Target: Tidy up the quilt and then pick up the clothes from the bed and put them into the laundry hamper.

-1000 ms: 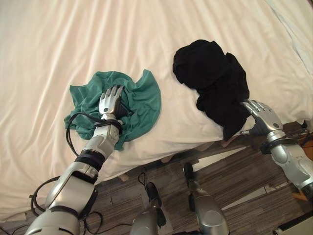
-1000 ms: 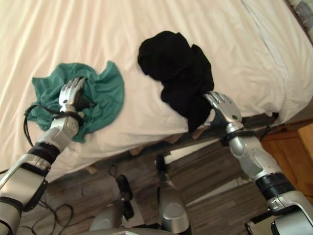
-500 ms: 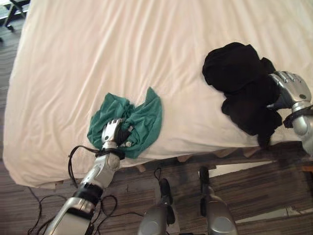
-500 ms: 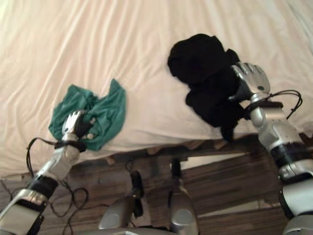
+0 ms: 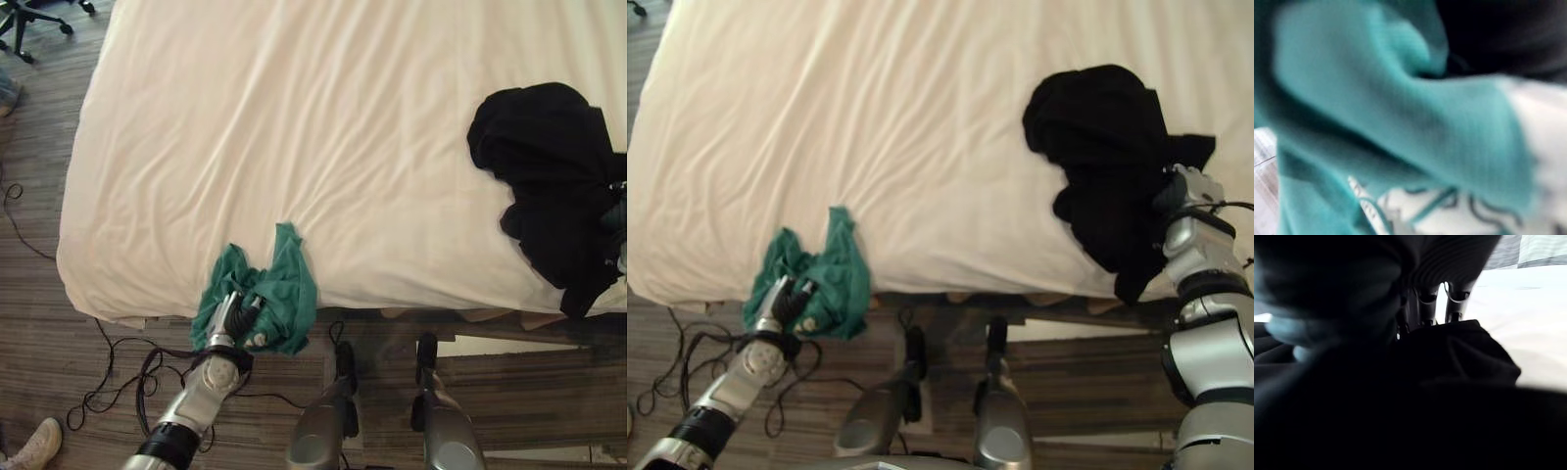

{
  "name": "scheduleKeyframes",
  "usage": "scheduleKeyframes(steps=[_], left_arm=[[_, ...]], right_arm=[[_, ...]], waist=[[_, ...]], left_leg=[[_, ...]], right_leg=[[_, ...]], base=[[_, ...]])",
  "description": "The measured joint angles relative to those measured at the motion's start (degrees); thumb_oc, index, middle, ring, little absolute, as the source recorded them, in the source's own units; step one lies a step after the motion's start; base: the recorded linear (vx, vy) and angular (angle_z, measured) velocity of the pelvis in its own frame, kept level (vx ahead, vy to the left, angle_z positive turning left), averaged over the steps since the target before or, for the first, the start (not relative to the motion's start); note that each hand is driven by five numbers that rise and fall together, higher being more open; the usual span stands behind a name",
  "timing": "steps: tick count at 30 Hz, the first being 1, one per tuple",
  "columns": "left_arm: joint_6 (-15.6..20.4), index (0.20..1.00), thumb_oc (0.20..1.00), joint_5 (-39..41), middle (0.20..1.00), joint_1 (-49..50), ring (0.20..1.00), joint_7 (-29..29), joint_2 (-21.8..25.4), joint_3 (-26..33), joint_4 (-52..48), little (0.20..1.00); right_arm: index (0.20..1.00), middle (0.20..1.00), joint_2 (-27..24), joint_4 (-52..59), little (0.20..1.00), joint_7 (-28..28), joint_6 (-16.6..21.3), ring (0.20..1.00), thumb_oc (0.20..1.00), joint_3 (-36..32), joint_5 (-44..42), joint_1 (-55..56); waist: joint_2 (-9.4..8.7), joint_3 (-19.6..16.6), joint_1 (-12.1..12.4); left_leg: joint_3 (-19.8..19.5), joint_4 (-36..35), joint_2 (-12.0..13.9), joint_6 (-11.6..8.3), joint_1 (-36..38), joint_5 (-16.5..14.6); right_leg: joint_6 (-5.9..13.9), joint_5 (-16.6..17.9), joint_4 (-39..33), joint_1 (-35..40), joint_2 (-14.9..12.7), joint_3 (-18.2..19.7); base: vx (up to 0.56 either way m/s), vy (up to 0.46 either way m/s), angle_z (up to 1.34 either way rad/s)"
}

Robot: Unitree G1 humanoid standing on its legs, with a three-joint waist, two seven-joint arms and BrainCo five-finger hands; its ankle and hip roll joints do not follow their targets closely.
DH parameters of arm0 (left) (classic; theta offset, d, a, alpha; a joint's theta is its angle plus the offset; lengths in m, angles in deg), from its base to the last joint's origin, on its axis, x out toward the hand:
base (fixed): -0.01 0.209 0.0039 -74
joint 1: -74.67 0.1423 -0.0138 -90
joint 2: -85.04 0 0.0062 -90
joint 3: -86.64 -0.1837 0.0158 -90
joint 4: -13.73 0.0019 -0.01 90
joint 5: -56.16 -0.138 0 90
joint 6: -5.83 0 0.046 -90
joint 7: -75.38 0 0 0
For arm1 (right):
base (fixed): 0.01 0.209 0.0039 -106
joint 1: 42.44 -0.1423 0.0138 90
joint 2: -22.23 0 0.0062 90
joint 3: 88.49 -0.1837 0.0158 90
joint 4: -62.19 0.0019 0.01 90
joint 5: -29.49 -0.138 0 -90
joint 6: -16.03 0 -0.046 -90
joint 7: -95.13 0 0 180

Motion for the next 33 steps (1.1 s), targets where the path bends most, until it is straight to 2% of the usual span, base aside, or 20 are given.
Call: scheduleKeyframes(steps=[1,2,4,5,10,15,16,17,20,22,23,24,25,26,27,28,29,30,31,33], left_arm=[[-0.1,0.2,0.2,0.0,0.2,0.2,0.2,-0.3,-0.3,0.0,0.1,0.2],[-0.8,0.2,0.2,0.0,0.2,1.0,0.2,-1.0,-0.7,0.2,-0.1,0.2],[-1.3,0.2,0.2,0.0,0.2,2.1,0.2,-1.5,-0.5,0.9,-0.2,0.2],[-1.7,0.2,0.2,0.0,0.2,3.6,0.2,-2.4,0.0,1.8,0.0,0.2],[-3.9,0.2,0.2,0.0,0.2,8.1,0.2,-4.7,0.0,4.3,0.8,0.2],[-5.1,0.2,0.2,0.0,0.2,10.5,0.2,-5.0,-3.1,7.6,2.1,0.2],[-5.1,0.2,0.2,0.3,0.2,10.5,0.2,-5.0,-3.9,8.0,2.8,0.2],[-5.0,0.2,0.2,2.6,0.2,10.7,0.2,-4.9,-5.7,8.6,3.9,0.2],[-4.5,0.2,0.2,5.0,0.2,10.9,0.2,-4.8,-6.5,8.7,5.0,0.2],[-4.0,0.2,0.2,9.7,0.2,11.0,0.2,-4.7,-9.6,9.4,5.5,0.2],[-3.6,0.2,0.2,11.3,0.2,10.3,0.2,-4.4,-10.3,9.0,4.8,0.2],[-2.7,0.2,0.2,13.1,0.2,10.9,0.2,-4.2,-11.3,8.7,4.8,0.2],[-2.5,0.2,0.2,13.9,0.2,11.9,0.2,-4.0,-12.3,8.8,5.0,0.2],[-2.4,0.2,0.2,15.7,0.2,10.9,0.2,-3.3,-13.1,8.6,5.4,0.2],[-2.4,0.2,0.2,16.6,0.2,11.4,0.2,-2.8,-13.6,8.5,5.3,0.2],[-2.4,0.2,0.2,17.9,0.2,10.5,0.2,-2.5,-14.2,8.6,5.3,0.2],[-1.6,0.2,0.2,18.6,0.2,8.9,0.2,-1.8,-14.0,9.0,6.6,0.2],[-1.7,0.2,0.2,19.7,0.2,8.5,0.2,-1.5,-14.0,9.5,7.9,0.2],[-2.2,0.2,0.2,20.3,0.2,9.7,0.2,-0.6,-13.8,10.2,8.2,0.2],[-2.1,0.2,0.2,21.1,0.2,11.8,0.2,-0.3,-13.9,10.9,8.4,0.2]], right_arm=[[0.2,0.2,0.7,1.6,0.2,0.3,-0.2,0.2,0.2,-1.4,-0.5,1.9],[0.2,0.2,5.2,11.2,0.2,0.4,0.3,0.2,0.2,-11.0,-2.6,13.1],[0.2,0.2,9.9,19.6,0.2,0.2,0.8,0.2,0.2,-16.2,-4.1,22.7],[0.2,0.2,14.5,22.4,0.2,-0.2,1.5,0.2,0.2,-15.7,-5.0,28.6],[0.2,0.2,32.5,21.7,0.2,-6.6,1.8,0.2,0.2,-17.4,-15.9,49.1],[0.2,0.2,38.5,17.5,0.2,-11.1,-0.3,0.2,0.2,-14.2,-22.2,58.4],[0.2,0.2,38.5,17.6,0.2,-11.2,-0.3,0.2,0.2,-13.4,-22.4,58.5],[0.2,0.2,38.4,18.1,0.2,-11.2,-0.5,0.2,0.2,-12.0,-22.5,58.2],[0.2,0.2,38.2,18.3,0.2,-11.2,-0.6,0.2,0.2,-9.1,-22.6,56.4],[0.2,0.2,34.1,21.6,0.2,-11.1,-0.7,0.2,0.2,-1.7,-22.7,52.9],[0.2,0.2,32.3,22.6,0.2,-11.2,-0.2,0.2,0.2,-0.4,-22.6,52.4],[0.2,0.2,30.9,23.0,0.2,-11.3,0.1,0.2,0.2,0.0,-22.3,49.7],[0.2,0.2,30.0,23.2,0.2,-11.2,0.1,0.2,0.2,-0.1,-22.2,47.6],[0.2,0.2,28.5,23.5,0.2,-10.7,0.4,0.2,0.2,-0.2,-22.2,46.8],[0.2,0.2,27.5,23.8,0.2,-10.5,0.5,0.2,0.2,-1.2,-22.3,45.5],[0.2,0.2,27.2,25.2,0.2,-9.4,0.5,0.2,0.2,-2.0,-22.3,46.0],[0.2,0.2,27.5,25.3,0.2,-8.5,0.4,0.2,0.2,-2.9,-22.2,44.7],[0.2,0.2,27.7,25.6,0.2,-7.8,0.5,0.2,0.2,-3.0,-22.2,44.0],[0.2,0.2,28.0,26.7,0.2,-7.0,0.8,0.2,0.2,-4.1,-22.2,43.0],[0.2,0.2,28.6,27.1,0.2,-5.9,1.1,0.2,0.2,-5.1,-22.3,43.0]], waist=[[-0.22,0.0,0.0],[-1.65,-0.1,-0.3],[-3.34,-0.2,-1.1],[-5.54,-1.4,-2.8],[-12.14,-6.7,-7.6],[-12.25,-7.8,-10.3],[-11.74,-8.0,-10.2],[-10.59,-8.5,-10.2],[-10.89,-10.6,-9.0],[-8.4,-10.6,-5.1],[-8.13,-10.8,-4.9],[-6.58,-10.9,-3.0],[-4.7,-10.7,-0.9],[-3.82,-10.6,-0.1],[-2.42,-10.4,1.0],[-2.0,-10.4,1.4],[-4.14,-9.5,2.2],[-4.97,-9.3,2.7],[-4.8,-9.3,2.4],[-5.36,-9.0,4.1]], left_leg=[[0.0,0.0,0.0,-0.19,0.3,-0.1],[0.0,0.0,0.0,-0.32,2.0,-0.5],[0.3,0.0,0.1,-0.5,3.4,-1.1],[0.7,-0.3,0.1,-0.52,4.1,-1.4],[4.2,-0.4,0.2,0.1,7.5,-3.3],[5.3,-0.4,0.2,0.69,8.9,-3.7],[5.1,-0.4,0.5,0.7,8.8,-3.6],[4.0,-0.4,1.0,0.59,8.4,-3.4],[1.1,-0.4,0.8,0.2,7.0,-2.0],[-4.6,-0.4,2.5,-1.69,5.7,-0.7],[-5.9,-0.4,2.8,-2.29,5.0,-0.6],[-8.2,-0.4,3.4,-3.02,3.5,0.3],[-9.0,-0.2,3.7,-2.59,1.7,0.9],[-11.6,-0.3,3.6,-3.39,0.2,-0.1],[-10.5,-0.3,3.9,-1.99,-1.6,-2.4],[-6.7,-0.3,4.3,-1.19,-3.8,-8.3],[2.1,2.6,4.0,-2.41,-4.6,-6.8],[10.6,6.1,4.8,-2.86,-5.2,-6.5],[14.3,10.0,5.9,-3.54,-3.6,-6.1],[15.3,11.5,6.7,-5.23,0.4,-7.1]], right_leg=[[0.02,0.0,0.0,0.3,0.0,0.0],[0.2,-0.2,0.0,1.9,0.1,0.1],[0.4,-0.5,0.0,3.2,0.2,0.5],[0.65,-1.3,0.0,3.5,0.1,1.2],[0.83,-1.6,0.0,5.0,0.3,4.6],[1.52,-1.0,1.7,5.4,0.6,7.8],[1.85,-1.4,2.6,4.8,1.1,10.3],[2.16,-1.7,3.0,4.8,1.5,16.6],[2.4,-3.2,0.2,6.7,1.0,18.1],[1.76,-3.7,-0.4,7.8,2.9,13.6],[1.22,-4.1,-0.4,7.7,2.7,12.1],[0.16,-4.8,-0.4,7.7,3.2,9.3],[0.48,-4.5,-0.1,8.0,4.5,7.5],[-0.43,-5.1,-0.3,8.0,3.8,4.3],[-0.55,-5.0,0.1,8.6,4.2,1.4],[-1.68,-4.5,0.1,8.9,2.9,-5.1],[-3.46,-5.4,0.0,9.0,-1.4,-9.6],[-3.54,-5.2,-0.2,9.4,-3.1,-13.7],[-3.5,-6.2,0.0,11.2,-4.6,-16.3],[-1.79,-4.9,0.0,13.5,-6.5,-20.6]], base=[[0.08,0.093,0.01],[0.06,0.069,-0.02],[0.08,0.08,-0.14],[0.09,0.083,-0.23],[0.08,0.082,-0.34],[-0.04,-0.018,-0.2],[-0.05,-0.045,-0.1],[-0.02,-0.078,0.13],[-0.06,-0.203,0.4],[-0.16,-0.252,0.9],[-0.22,-0.127,1.31],[-0.17,-0.068,1.18],[-0.4,-0.085,1.49],[-0.24,-0.019,1.59],[-0.37,-0.058,2.28],[-0.23,-0.065,2.77],[-0.25,-0.057,2.59],[-0.29,0.041,2.67],[-0.2,0.066,1.67],[-0.18,0.112,1.24]])
